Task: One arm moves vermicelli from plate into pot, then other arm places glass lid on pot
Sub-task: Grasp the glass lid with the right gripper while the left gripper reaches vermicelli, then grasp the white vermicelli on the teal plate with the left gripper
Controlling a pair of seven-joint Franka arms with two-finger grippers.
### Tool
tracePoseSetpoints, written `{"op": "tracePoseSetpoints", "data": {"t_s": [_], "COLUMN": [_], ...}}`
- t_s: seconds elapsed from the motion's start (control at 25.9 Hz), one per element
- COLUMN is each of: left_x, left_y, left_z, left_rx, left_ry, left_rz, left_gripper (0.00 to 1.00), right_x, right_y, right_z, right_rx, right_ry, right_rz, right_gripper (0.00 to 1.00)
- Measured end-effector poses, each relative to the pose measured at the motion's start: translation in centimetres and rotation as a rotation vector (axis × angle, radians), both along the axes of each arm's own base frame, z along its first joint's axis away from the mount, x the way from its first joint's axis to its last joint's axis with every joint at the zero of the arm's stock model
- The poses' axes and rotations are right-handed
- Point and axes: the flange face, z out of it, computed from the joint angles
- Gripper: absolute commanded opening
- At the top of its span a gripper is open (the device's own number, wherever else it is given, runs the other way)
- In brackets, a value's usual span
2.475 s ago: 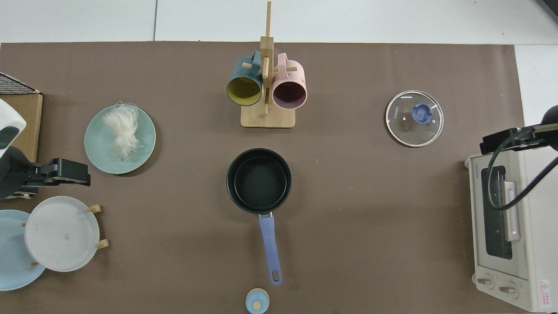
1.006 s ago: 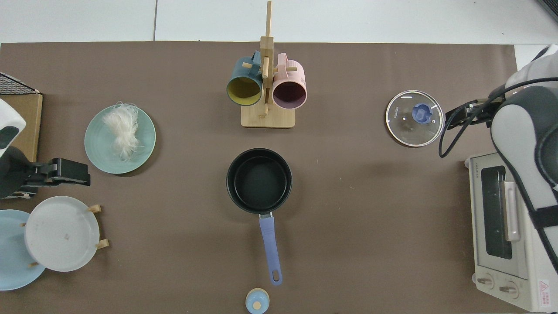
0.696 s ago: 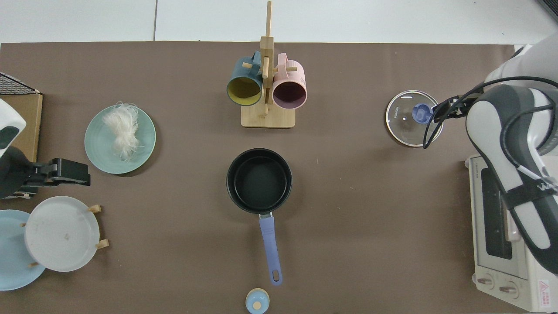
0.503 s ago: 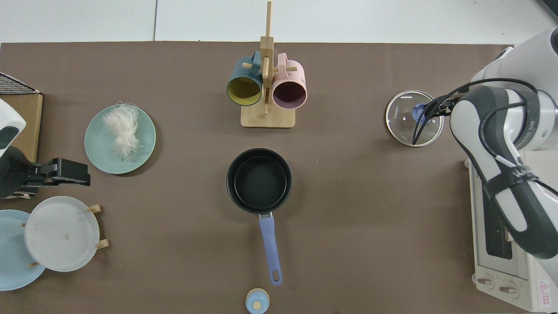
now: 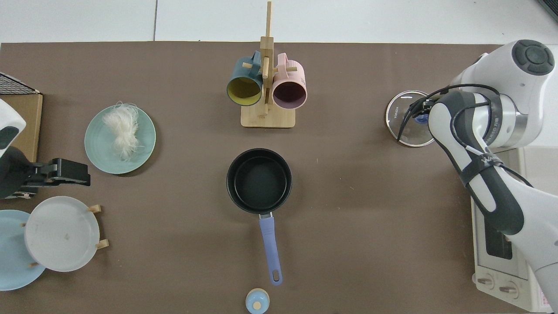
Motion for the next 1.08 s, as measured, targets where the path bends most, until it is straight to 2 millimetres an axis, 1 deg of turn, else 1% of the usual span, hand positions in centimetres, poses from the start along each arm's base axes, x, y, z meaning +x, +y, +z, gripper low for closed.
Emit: {"op": "tracePoseSetpoints", "data": {"t_s": [0.12,0.23,0.35,0.46,0.54,0.62,0.73,0.85,0.93,1.08], "left_x": [0.0,0.0,0.0,0.2,0.8,1.8,4.1,7.1,9.0,11.7], "left_y": [0.0,0.0,0.6,1.1,1.3,1.7,3.1,4.8,5.5,6.2], "left_z": [0.0,0.0,0.0,-0.1,-0.5,-1.6,-4.5,-8.6,-11.5,-17.0], "left_rx": [0.000,0.000,0.021,0.031,0.030,0.028,0.020,0.012,0.007,-0.003], "left_ry": [0.000,0.000,-0.001,-0.007,-0.035,-0.067,-0.098,-0.127,-0.135,-0.138], "left_rz": [0.000,0.000,0.005,0.011,0.016,0.023,0.048,0.085,0.117,0.167], "left_gripper": [1.00,1.00,1.00,1.00,1.00,1.00,1.00,1.00,1.00,1.00], "right_x": [0.3,0.4,0.5,0.6,0.7,0.7,0.7,0.8,0.8,0.8], "right_y": [0.3,1.1,1.6,1.7,1.6,1.6,1.6,1.5,1.5,1.3], "right_z": [-0.2,-0.7,-1.2,-1.5,-1.7,-1.9,-2.2,-2.5,-2.5,-2.6], "right_rx": [0.008,0.037,0.075,0.090,0.088,0.087,0.086,0.075,0.059,0.022], "right_ry": [-0.024,-0.024,-0.022,-0.028,-0.035,-0.037,-0.036,-0.037,-0.039,-0.047], "right_rz": [-0.001,-0.009,-0.025,-0.034,-0.036,-0.037,-0.037,-0.028,-0.008,0.021], "right_gripper": [1.00,1.00,1.00,1.00,1.00,1.00,1.00,1.00,1.00,1.00]}}
